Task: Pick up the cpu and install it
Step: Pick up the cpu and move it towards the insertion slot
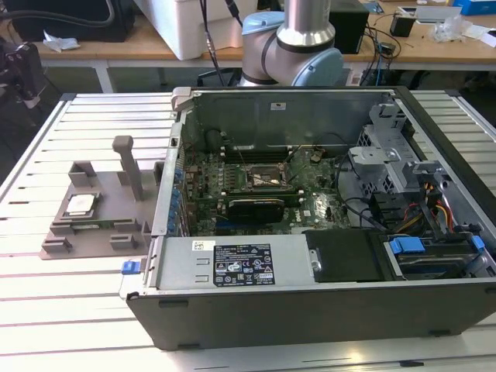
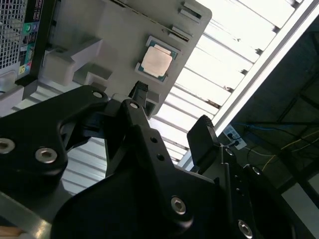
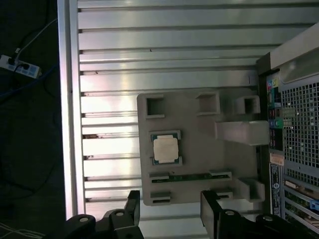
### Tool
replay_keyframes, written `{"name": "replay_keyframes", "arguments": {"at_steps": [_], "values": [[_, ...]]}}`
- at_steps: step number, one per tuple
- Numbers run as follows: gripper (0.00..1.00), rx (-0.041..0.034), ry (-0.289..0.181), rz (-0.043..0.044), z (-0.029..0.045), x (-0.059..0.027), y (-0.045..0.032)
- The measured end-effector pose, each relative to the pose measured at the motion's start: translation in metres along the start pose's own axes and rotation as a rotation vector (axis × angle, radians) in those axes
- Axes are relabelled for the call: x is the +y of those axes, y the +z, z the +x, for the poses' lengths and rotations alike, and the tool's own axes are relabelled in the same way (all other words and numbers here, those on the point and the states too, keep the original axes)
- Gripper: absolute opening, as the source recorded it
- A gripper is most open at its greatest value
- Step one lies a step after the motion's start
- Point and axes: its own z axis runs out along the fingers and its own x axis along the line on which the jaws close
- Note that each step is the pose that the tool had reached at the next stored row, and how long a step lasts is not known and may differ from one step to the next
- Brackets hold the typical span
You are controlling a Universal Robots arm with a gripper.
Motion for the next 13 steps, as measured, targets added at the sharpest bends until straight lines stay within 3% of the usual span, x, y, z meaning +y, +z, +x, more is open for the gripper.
{"name": "replay_keyframes", "arguments": {"at_steps": [13], "values": [[0.6, 0.0016, 0.0, 0.0001, -0.0014, 0.0002, 0.0138]]}}
